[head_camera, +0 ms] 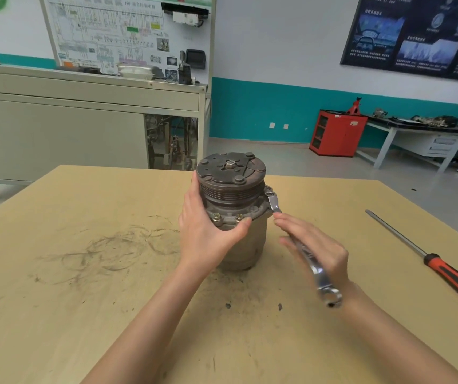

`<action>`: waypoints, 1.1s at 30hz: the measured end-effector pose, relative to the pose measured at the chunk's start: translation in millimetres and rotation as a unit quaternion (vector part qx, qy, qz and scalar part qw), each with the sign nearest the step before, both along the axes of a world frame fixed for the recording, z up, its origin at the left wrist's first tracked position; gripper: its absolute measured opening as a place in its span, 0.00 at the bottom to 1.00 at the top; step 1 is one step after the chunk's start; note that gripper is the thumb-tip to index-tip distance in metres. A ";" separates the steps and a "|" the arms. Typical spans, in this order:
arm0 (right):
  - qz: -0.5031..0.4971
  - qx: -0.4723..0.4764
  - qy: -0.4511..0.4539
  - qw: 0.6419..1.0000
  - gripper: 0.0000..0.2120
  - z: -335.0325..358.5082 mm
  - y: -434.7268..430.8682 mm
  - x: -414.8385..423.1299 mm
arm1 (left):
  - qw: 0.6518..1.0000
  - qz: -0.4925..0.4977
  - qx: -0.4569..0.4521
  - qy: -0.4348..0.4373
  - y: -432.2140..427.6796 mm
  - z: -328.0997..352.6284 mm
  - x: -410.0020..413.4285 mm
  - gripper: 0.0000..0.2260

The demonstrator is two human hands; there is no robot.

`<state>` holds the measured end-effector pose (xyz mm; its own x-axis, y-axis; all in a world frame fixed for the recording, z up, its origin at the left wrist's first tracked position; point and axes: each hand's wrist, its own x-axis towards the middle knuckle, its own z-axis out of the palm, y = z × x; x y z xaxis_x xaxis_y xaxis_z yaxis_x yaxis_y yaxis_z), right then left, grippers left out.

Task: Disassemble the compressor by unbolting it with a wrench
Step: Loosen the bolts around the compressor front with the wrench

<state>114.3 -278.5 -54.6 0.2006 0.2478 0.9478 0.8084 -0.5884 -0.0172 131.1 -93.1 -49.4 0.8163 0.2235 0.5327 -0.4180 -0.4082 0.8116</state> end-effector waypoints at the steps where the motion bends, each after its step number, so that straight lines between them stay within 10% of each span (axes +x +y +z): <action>1: 0.063 0.113 0.100 0.987 0.12 -3.8 1.9 -3.7 | 1.000 -0.001 -0.001 0.001 0.3 -0.4 0.6 0.52; 6: 0.313 0.565 0.410 0.644 0.11 7.6 5.3 17.5 | 1.000 -0.010 -0.002 0.000 1.4 -1.9 2.1 0.52; 11: 0.363 0.492 0.551 0.568 0.10 41.2 -9.4 72.2 | 1.000 -0.010 -0.002 0.000 1.7 -2.4 2.4 0.52; 17: 0.350 0.364 0.639 0.581 0.07 61.9 -9.0 106.7 | 1.000 -0.012 -0.004 -0.006 1.4 -2.4 3.2 0.51; 23: 0.355 0.465 0.506 0.634 0.09 66.9 -14.1 82.3 | 1.000 -0.011 -0.002 -0.001 1.8 -3.4 3.1 0.52; 27: 0.214 0.413 0.325 0.824 0.09 73.1 -15.0 40.2 | 1.000 -0.013 0.000 0.002 1.8 -4.2 3.8 0.52; 30: 0.088 0.131 0.069 0.985 0.10 56.3 -5.2 5.5 | 1.000 -0.008 0.003 -0.002 1.2 -3.7 3.4 0.52; 33: -0.042 -0.108 -0.123 0.986 0.12 28.5 7.5 -5.0 | 1.000 -0.008 0.001 -0.003 1.3 -3.6 3.0 0.52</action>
<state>109.3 -271.1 -26.0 -0.0007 0.4416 0.8972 0.7201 -0.6223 0.3069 134.2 -91.8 -53.0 0.8164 0.2085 0.5385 -0.4300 -0.4029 0.8079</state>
